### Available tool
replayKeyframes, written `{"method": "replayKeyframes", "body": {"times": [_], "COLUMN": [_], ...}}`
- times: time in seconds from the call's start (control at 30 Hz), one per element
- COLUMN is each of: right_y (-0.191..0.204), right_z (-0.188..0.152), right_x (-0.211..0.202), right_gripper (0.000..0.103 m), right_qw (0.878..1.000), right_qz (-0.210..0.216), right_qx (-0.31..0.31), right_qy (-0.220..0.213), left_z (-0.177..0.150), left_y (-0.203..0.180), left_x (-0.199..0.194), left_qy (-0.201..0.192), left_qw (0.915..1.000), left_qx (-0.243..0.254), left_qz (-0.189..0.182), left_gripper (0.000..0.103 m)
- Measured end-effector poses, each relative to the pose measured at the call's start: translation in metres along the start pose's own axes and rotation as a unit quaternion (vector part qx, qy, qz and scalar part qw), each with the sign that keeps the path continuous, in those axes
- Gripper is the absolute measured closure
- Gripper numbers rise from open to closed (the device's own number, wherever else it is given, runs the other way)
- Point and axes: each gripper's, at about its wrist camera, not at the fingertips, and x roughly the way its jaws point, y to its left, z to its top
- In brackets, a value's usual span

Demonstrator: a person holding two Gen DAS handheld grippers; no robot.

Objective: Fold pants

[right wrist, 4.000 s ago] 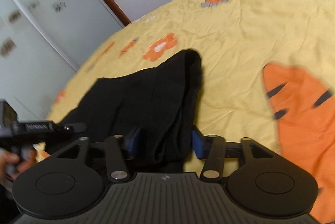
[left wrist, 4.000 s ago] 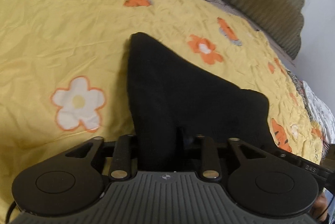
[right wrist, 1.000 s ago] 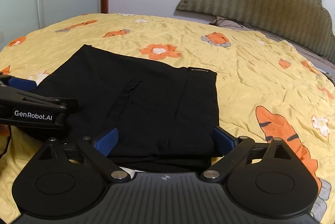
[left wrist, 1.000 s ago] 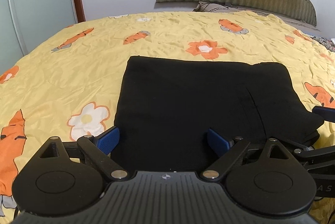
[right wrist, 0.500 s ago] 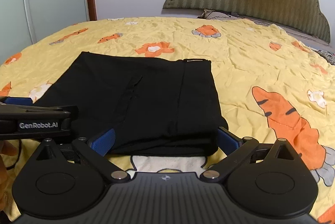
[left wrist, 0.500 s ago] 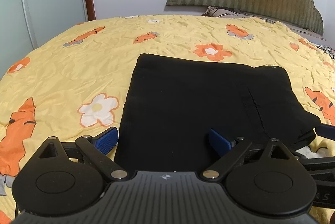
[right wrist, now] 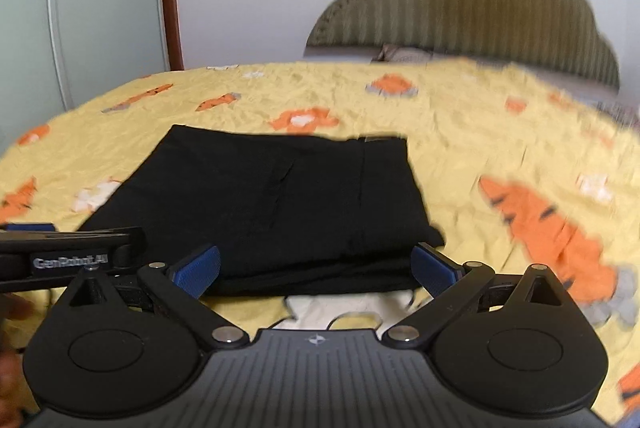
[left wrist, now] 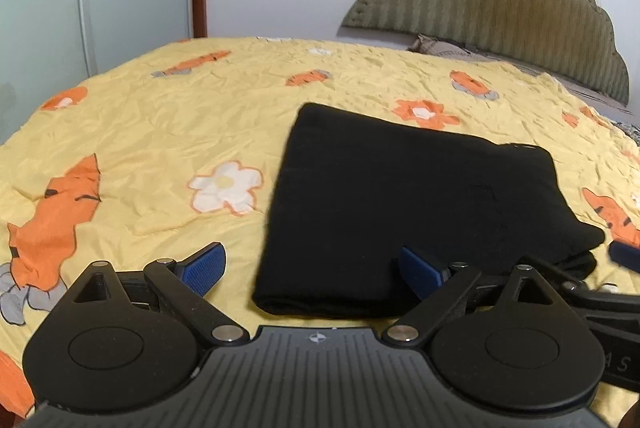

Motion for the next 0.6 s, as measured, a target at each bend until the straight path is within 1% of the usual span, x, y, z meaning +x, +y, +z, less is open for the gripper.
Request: {"method": "replayKeyframes", "body": {"times": [0.07, 0.13, 0.2, 0.33, 0.4, 0.53, 0.6], "right_y": [0.006, 0.008, 0.006, -0.002, -0.004, 0.002, 0.003], "right_z": [-0.001, -0.004, -0.007, -0.014, -0.018, -0.025, -0.029], "right_x": [0.003, 0.006, 0.003, -0.012, -0.016, -0.013, -0.01], "right_gripper": [0.001, 0.001, 0.001, 0.001, 0.001, 0.001, 0.001], "right_qw": [1.0, 0.999, 1.0, 1.0, 0.999, 1.0, 1.0], "right_qz": [-0.015, -0.017, -0.009, 0.001, 0.0, -0.012, -0.011], "right_qx": [-0.025, -0.032, -0.019, 0.029, 0.037, 0.005, 0.0], "right_qy": [-0.011, -0.003, 0.003, 0.003, -0.001, 0.004, 0.007], "left_z": [-0.002, -0.005, -0.007, -0.015, -0.02, -0.032, -0.035], "left_y": [0.0, -0.001, 0.001, 0.008, 0.008, 0.004, 0.004], "left_x": [-0.001, -0.006, -0.013, -0.024, -0.023, -0.016, -0.012], "left_qy": [-0.015, -0.017, -0.016, -0.001, 0.003, 0.017, 0.015], "left_qw": [0.9998, 0.9996, 0.9997, 0.9998, 0.9998, 0.9996, 0.9995], "left_qx": [0.012, 0.02, 0.015, -0.008, 0.0, 0.022, 0.026], "left_qz": [0.01, 0.011, 0.009, -0.016, -0.02, -0.009, -0.006], "left_gripper": [0.007, 0.01, 0.01, 0.009, 0.009, 0.009, 0.009]}}
